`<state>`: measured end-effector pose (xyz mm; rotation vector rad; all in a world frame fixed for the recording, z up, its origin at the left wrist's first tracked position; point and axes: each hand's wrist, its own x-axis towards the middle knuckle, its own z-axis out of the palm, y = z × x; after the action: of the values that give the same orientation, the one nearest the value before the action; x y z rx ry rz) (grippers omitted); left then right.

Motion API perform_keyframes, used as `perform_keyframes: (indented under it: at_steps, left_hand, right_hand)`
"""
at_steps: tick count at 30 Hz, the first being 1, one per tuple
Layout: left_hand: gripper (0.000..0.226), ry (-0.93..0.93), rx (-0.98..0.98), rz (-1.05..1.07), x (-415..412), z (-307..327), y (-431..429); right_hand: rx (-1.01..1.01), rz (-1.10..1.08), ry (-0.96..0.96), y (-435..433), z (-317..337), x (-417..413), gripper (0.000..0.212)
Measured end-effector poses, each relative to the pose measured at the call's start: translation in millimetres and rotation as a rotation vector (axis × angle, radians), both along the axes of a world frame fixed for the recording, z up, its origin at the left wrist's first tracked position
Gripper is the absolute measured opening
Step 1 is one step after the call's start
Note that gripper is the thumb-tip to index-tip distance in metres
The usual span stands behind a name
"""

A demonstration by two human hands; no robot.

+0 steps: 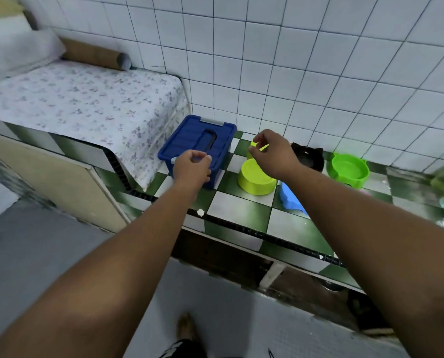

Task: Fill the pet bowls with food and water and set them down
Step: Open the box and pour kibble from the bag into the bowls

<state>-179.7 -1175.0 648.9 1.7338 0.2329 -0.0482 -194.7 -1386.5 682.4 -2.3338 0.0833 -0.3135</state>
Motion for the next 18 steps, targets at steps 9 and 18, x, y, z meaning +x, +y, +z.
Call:
perform_keyframes:
  at_steps: [9, 18]
  left_hand:
    - [0.009, 0.148, -0.027, 0.181, 65.2, -28.9, 55.4]
    - [0.045, 0.427, -0.194, 0.303, 87.1, -47.0, 60.1]
  right_hand:
    - [-0.063, 0.003, -0.012, 38.7, -1.9, 76.4, 0.019]
    - [-0.152, 0.008, 0.026, 59.5, -28.8, 150.2, 0.012]
